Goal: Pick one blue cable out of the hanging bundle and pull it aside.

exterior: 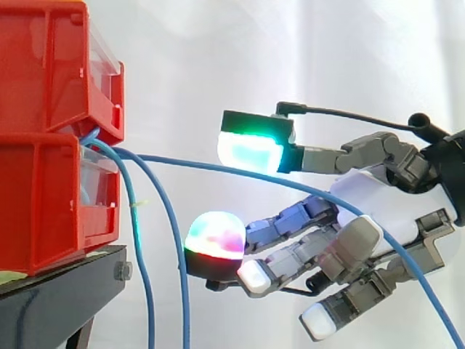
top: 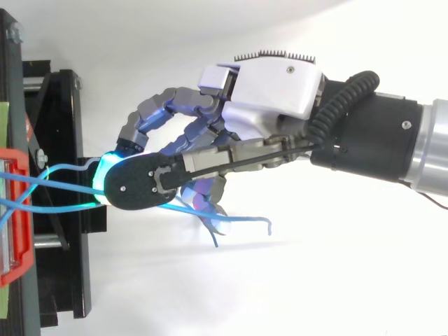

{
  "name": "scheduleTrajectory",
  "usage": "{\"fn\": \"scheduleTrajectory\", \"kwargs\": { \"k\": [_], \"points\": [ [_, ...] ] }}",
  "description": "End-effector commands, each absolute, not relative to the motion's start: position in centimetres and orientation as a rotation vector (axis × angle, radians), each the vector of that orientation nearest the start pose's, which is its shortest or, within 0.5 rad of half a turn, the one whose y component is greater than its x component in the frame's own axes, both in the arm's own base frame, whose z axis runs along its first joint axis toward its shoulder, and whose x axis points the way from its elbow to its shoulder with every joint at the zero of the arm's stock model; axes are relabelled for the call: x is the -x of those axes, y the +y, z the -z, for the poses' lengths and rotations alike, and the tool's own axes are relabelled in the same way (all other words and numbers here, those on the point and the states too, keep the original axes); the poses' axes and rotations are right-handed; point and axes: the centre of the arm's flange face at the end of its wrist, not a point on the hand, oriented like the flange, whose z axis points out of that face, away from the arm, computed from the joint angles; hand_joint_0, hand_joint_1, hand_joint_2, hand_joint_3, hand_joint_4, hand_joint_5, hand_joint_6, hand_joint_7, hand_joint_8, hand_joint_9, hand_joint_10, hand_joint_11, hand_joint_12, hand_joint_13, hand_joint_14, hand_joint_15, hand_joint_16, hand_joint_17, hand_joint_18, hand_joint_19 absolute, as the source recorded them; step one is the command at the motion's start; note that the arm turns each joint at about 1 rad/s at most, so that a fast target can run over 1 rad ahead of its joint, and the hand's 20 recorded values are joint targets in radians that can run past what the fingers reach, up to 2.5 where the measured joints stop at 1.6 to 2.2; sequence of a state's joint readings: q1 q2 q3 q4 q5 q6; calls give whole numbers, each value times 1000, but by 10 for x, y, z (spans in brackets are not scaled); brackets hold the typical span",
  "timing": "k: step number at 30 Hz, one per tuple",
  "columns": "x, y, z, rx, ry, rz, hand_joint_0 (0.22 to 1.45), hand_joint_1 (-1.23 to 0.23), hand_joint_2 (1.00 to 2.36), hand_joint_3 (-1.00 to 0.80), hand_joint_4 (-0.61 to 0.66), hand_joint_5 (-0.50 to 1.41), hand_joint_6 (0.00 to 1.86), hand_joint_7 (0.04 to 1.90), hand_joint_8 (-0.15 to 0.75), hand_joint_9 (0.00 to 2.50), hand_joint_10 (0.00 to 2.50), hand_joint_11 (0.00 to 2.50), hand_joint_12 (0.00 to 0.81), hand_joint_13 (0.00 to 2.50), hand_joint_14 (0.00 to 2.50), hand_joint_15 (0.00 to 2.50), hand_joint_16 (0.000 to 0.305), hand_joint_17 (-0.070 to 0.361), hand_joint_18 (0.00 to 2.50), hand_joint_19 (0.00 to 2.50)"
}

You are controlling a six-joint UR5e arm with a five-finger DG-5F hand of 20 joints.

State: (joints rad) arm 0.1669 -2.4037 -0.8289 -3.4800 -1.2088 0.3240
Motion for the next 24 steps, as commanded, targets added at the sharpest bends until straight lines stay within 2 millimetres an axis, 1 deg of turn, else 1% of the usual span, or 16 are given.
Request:
{"fn": "scheduleTrajectory", "kwargs": {
  "k": [1,3,9,11,16,19,22,24],
  "points": [
    [-765,-42,-285,-1756,1178,-946,434,-609,1000,-500,68,-164,875,658,290,774,17,670,357,1436,16,1112,63,141,851,525],
    [-763,-42,-287,-1763,1184,-937,435,-616,1000,-500,70,-167,876,651,289,744,18,661,371,1384,15,1136,63,141,830,527],
    [-762,-42,-291,-1770,1191,-927,438,-634,1000,-500,79,-173,879,652,290,690,15,664,365,1334,14,1233,62,139,811,541],
    [-762,-42,-293,-1772,1194,-926,438,-641,1000,-500,82,-174,879,645,289,671,14,665,375,1317,11,1266,62,139,805,553],
    [-761,-42,-296,-1775,1200,-921,440,-655,1000,-500,86,-177,880,628,287,656,14,674,370,1301,9,1290,61,138,799,572],
    [-761,-42,-306,-1776,1206,-914,461,-677,1000,-500,76,-182,877,635,277,633,17,676,360,1269,10,1295,59,134,773,574],
    [-758,-43,-310,-1779,1210,-904,483,-688,1000,-500,72,-191,880,643,267,603,18,672,341,1239,11,1309,58,130,741,593],
    [-757,-43,-315,-1777,1208,-907,491,-690,1000,-500,82,-199,883,637,267,594,18,678,342,1232,11,1308,58,129,732,599]
  ]
}}
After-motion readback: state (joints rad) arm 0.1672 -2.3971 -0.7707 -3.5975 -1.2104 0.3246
